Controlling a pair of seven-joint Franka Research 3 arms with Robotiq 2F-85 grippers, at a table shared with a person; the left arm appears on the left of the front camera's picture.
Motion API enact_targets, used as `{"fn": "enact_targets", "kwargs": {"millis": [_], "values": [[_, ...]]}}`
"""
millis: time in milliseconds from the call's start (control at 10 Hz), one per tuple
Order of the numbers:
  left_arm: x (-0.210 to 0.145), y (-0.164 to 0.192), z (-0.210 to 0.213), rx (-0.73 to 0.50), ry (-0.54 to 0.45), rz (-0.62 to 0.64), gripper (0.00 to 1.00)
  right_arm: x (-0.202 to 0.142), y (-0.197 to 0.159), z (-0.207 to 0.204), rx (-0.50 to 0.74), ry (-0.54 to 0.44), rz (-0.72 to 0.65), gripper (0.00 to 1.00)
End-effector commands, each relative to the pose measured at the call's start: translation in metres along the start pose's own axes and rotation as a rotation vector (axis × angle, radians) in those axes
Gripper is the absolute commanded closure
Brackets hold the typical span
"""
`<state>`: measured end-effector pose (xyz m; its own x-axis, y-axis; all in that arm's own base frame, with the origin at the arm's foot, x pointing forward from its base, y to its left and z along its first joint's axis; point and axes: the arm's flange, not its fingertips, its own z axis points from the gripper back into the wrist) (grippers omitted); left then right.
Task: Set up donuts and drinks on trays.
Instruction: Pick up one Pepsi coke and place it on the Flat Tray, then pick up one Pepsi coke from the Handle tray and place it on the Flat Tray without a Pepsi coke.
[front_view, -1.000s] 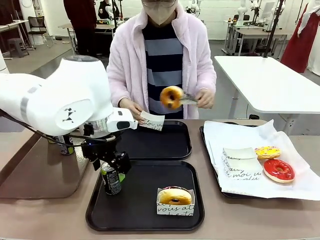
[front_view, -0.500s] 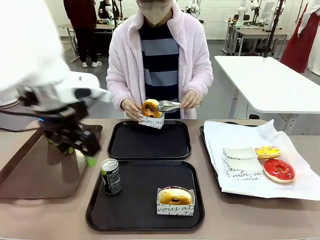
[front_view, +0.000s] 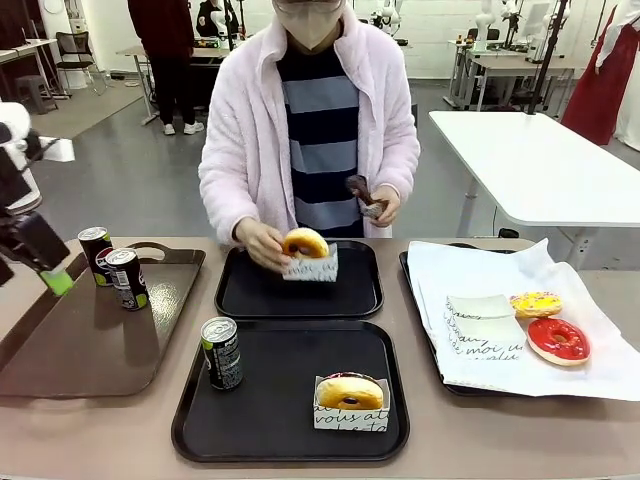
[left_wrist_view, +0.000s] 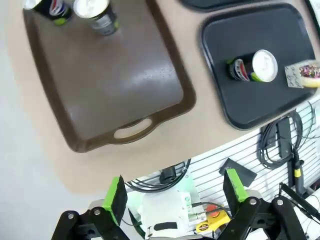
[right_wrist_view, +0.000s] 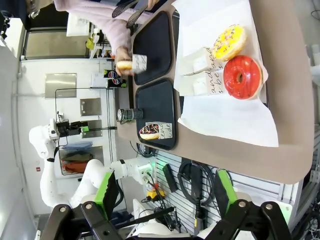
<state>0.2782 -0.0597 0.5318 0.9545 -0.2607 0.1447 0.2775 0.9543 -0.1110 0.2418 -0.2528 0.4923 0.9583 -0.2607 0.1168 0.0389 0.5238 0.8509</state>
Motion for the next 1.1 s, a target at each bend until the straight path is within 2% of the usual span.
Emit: {"fn": "enact_targets", "kwargs": {"millis": [0,100,1000], "values": [[-0.006,0.012,-0.008,-0.005,-0.001,-0.008,0.0,0.002,0.0,0.001,0.026,-0.006,0.011,0.0],[0.0,0.0,0.0,0.0,0.0,0.0,0.0,0.002,0.0,0.001,0.026,-0.006,0.011,0.0],[0.0,0.0,0.0,0.0,0.0,0.0,0.0,0.002,0.0,0.001,0.026,-0.006,0.011,0.0]]}}
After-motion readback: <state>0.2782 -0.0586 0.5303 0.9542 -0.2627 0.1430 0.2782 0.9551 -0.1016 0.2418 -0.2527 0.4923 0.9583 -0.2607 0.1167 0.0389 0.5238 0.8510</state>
